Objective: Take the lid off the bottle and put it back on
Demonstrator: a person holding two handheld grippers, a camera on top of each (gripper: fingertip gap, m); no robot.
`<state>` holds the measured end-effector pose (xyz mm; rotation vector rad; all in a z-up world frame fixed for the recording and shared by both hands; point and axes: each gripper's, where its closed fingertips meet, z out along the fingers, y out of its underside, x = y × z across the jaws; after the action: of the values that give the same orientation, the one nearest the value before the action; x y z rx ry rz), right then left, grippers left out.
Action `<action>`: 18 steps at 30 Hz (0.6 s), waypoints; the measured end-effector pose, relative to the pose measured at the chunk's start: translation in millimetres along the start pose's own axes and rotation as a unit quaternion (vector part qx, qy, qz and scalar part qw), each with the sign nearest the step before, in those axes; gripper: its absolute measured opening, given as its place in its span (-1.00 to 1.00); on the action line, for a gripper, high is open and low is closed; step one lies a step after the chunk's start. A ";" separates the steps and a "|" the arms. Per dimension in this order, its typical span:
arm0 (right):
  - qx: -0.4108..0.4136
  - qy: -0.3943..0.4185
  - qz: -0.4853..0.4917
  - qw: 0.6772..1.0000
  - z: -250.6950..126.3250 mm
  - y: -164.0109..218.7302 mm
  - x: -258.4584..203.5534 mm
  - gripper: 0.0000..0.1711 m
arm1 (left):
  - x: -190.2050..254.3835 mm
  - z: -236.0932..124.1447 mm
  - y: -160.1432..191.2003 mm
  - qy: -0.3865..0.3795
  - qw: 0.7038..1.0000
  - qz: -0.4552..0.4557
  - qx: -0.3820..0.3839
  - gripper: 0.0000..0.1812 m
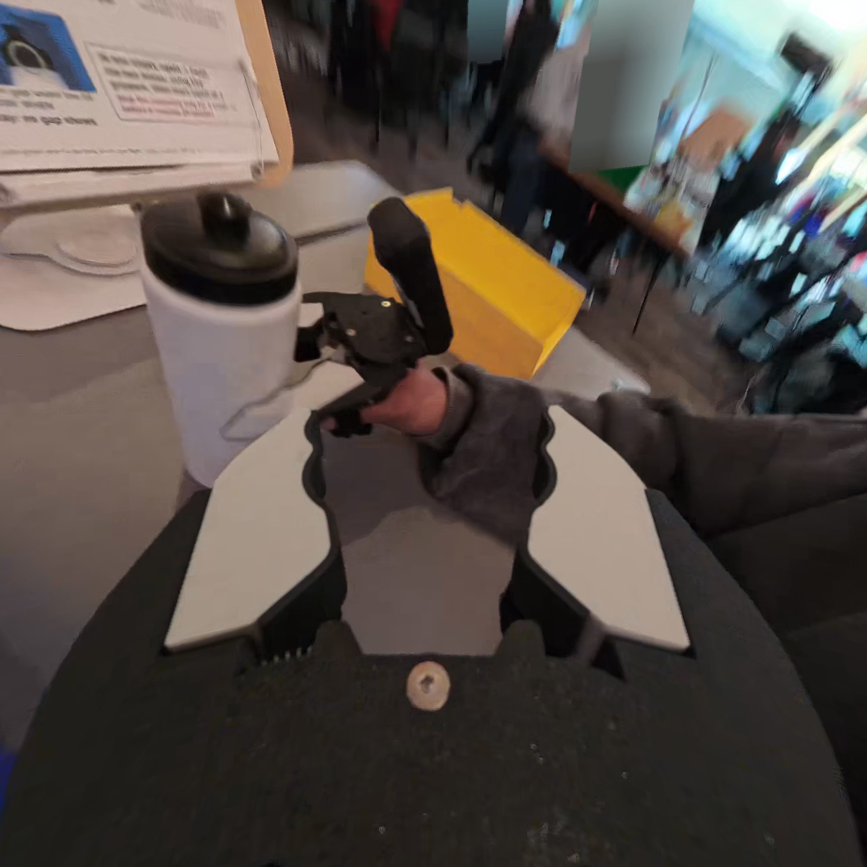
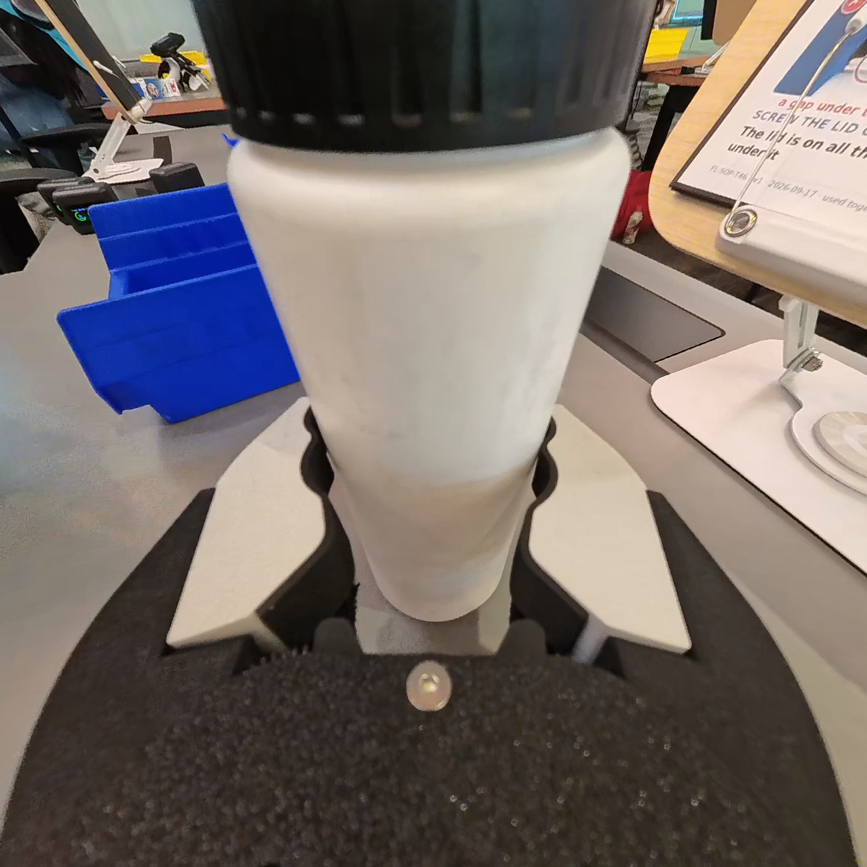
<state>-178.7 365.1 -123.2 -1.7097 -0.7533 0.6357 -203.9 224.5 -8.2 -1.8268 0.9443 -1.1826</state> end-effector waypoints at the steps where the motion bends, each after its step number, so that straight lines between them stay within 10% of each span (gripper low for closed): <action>1: 0.002 0.000 -0.001 1.000 0.0 -0.1 -0.1 0.00 | 5.6 -8.1 17.4 -0.006 0.999 -0.011 0.043 -0.01; 6: 0.003 -0.001 -0.003 1.000 -1.0 0.2 -1.4 0.01 | 7.4 -32.0 95.7 -0.056 0.989 -0.020 0.137 -0.02; 18: 0.020 0.000 -0.056 0.998 -9.4 -8.3 -12.4 -0.01 | 8.9 -25.0 109.8 -0.075 0.992 0.051 0.088 -0.04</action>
<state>-181.3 351.4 -112.4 -1.6187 -0.8255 0.5686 -244.5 162.9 -93.7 -1.6813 0.8130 -1.0178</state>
